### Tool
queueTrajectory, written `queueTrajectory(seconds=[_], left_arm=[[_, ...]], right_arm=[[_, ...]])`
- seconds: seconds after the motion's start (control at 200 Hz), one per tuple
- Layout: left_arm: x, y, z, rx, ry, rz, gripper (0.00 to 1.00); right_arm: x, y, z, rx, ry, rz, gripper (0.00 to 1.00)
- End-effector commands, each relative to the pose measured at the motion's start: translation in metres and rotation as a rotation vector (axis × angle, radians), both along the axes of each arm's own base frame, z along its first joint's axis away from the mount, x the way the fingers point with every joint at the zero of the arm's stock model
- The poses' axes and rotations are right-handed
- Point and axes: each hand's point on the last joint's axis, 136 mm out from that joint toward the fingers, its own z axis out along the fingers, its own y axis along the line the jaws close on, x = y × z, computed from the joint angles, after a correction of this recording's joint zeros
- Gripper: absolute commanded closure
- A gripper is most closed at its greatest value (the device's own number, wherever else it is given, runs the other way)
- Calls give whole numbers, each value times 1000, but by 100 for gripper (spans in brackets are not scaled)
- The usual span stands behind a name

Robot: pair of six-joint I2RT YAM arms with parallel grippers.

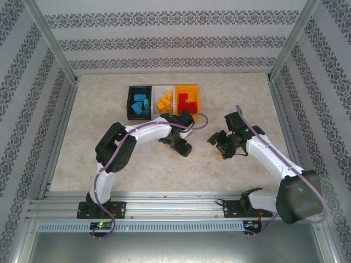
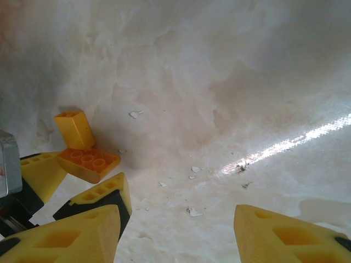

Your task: Sort the legos into containers by color

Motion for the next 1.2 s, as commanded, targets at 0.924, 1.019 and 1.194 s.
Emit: queueTrajectory(seconds=[0.924,1.019,1.194], left_arm=[[133,96,122,-111,-263,342,38],[169,106,121,-109,-297,389,38],[220,102,114,-103,-333,413,36]], right_arm=[[26,51,-4,-11,44,113,42],[33,68,-2,-3,62,148,42],[52,97,3,-16,77,227,42]])
